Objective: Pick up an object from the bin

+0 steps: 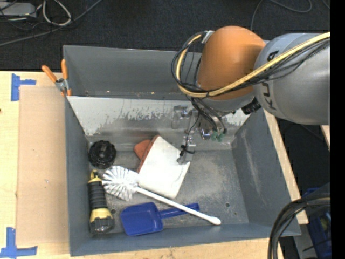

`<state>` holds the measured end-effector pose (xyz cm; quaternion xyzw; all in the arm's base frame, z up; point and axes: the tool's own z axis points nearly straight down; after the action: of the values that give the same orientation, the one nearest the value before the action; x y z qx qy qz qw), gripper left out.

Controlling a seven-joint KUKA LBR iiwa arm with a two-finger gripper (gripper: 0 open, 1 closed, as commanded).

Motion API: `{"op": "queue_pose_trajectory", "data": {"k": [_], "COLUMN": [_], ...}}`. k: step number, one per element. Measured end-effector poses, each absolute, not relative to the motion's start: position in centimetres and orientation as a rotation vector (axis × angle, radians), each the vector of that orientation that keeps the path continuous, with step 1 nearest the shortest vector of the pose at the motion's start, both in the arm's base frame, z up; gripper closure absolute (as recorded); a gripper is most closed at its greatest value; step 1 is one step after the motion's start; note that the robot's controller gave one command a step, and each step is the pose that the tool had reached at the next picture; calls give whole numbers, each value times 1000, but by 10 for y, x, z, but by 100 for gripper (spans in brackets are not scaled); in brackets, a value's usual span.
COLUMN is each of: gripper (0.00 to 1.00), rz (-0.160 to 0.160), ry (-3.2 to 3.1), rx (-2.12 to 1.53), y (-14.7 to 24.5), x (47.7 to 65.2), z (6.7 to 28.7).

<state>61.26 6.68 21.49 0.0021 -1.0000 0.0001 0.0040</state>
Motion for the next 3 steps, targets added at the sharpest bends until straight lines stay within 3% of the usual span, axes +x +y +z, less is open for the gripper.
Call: {"op": "queue_pose_trajectory", "data": {"k": [1, 2, 3], "gripper": [0, 0, 0], "rz": [0, -1, -2], "ry": [-3141, -3136, -3109], "rx": [4, 146, 505], "y": [66, 99, 170], "x": [614, 572, 536], "z": [220, 142, 161]}}
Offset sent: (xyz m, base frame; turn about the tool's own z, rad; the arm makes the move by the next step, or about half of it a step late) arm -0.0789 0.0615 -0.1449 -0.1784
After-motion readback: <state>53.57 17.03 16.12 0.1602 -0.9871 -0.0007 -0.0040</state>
